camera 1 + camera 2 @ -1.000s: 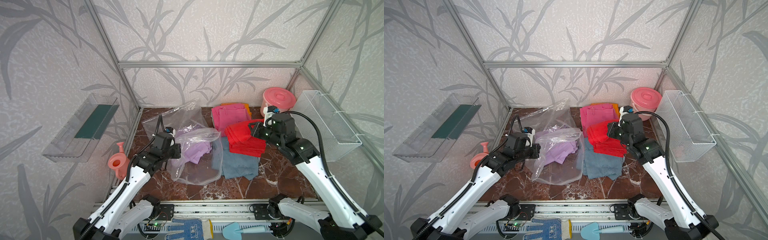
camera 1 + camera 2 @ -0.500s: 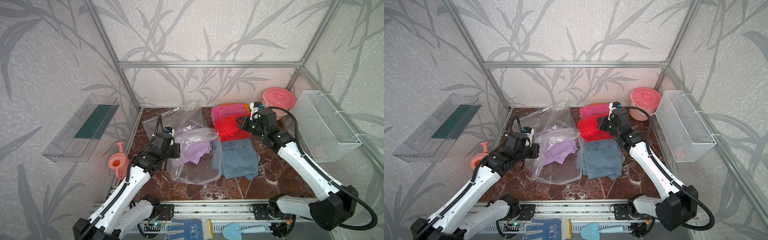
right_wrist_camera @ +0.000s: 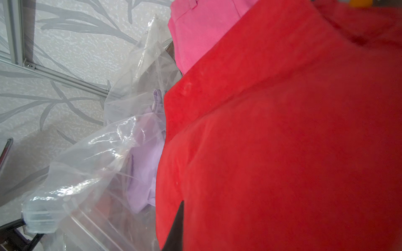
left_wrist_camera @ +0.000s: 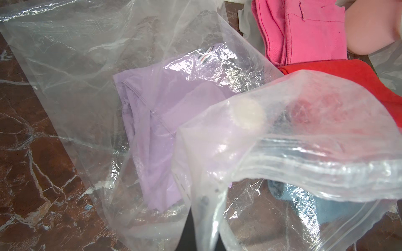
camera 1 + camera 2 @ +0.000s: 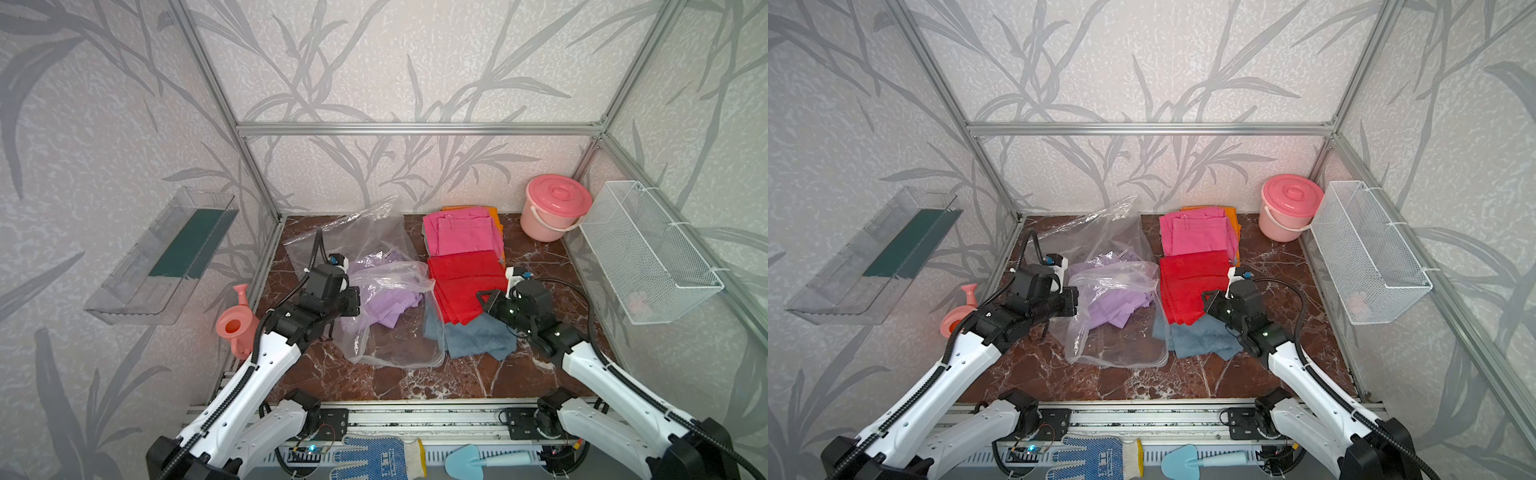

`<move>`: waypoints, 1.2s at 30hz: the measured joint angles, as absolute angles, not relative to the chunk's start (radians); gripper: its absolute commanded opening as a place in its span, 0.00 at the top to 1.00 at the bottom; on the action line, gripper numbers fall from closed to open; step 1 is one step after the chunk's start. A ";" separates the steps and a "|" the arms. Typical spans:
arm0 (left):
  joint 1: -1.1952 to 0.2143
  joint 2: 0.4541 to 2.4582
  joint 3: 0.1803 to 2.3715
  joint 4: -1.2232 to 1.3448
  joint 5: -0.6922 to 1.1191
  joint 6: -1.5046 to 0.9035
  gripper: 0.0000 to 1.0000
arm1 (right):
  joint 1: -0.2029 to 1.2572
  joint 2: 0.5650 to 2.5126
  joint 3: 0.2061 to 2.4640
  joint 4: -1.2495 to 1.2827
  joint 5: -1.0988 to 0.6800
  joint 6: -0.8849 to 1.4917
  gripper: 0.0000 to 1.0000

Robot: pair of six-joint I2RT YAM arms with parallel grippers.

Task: Take the trousers out of the vacuum bag
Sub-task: Place the trousers at the center of the board.

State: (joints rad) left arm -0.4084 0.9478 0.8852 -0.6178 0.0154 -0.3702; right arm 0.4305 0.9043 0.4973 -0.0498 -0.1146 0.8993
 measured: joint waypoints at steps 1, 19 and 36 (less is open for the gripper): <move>-0.408 0.948 0.885 -0.618 0.015 -0.370 1.00 | 0.432 0.892 0.469 -0.045 -0.112 0.919 1.00; -0.405 0.947 0.885 -0.619 0.008 -0.370 1.00 | 0.518 0.829 0.313 -0.123 0.016 1.113 0.42; -0.404 0.936 0.885 -0.620 0.008 -0.370 1.00 | 0.518 0.614 0.692 -0.618 0.323 0.920 0.13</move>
